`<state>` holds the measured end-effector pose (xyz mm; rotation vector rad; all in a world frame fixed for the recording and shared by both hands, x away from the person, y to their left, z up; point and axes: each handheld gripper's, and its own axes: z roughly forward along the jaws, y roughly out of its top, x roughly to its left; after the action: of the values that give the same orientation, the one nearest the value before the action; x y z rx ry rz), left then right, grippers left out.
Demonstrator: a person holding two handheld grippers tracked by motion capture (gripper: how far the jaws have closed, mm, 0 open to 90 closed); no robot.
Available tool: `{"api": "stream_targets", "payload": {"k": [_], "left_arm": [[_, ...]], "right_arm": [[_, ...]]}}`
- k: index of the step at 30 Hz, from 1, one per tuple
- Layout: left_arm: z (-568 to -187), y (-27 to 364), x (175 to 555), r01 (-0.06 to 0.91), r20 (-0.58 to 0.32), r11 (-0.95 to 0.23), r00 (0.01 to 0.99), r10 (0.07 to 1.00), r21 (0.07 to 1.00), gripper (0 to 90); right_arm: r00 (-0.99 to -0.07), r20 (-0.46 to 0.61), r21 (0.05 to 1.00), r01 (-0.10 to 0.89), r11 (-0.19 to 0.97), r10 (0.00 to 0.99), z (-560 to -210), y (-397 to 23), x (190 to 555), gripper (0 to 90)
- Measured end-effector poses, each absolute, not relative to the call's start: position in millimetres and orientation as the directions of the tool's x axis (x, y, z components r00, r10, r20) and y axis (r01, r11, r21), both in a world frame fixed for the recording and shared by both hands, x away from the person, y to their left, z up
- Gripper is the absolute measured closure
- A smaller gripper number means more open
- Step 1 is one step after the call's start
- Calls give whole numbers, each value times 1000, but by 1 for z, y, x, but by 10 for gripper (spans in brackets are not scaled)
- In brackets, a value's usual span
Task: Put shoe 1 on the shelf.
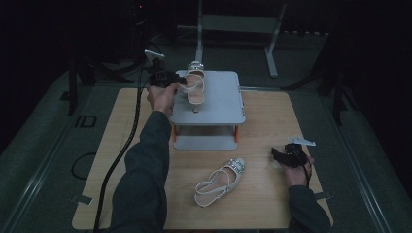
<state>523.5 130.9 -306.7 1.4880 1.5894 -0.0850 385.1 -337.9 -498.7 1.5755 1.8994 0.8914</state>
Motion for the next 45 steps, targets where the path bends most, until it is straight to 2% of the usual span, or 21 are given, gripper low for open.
{"api": "stream_targets", "payload": {"k": [9,12,22,35,36,39,45], "left_arm": [[-309,130,529,823,-598,196,203,776,533,836],[-305,126,531,819,-553,146,232,800,554,835],[-306,122,534,812,-557,140,251,791,566,823],[-303,116,528,786,-535,205,181,825,583,825],[-303,116,528,781,-542,210,187,819,588,809],[-302,117,528,771,-566,220,212,797,598,682],[-302,117,525,759,-550,205,230,803,617,575]], "right_arm": [[-192,24,757,644,107,981,-499,-340,385,387],[-192,23,757,644,108,981,-499,-339,385,388],[-190,28,757,645,103,981,-499,-341,385,387],[-180,35,759,645,91,983,-499,-342,385,387],[-178,36,759,645,89,983,-499,-342,385,388],[-175,38,760,644,86,984,-499,-342,385,387],[-177,33,759,645,90,984,-499,-341,385,387]]}}
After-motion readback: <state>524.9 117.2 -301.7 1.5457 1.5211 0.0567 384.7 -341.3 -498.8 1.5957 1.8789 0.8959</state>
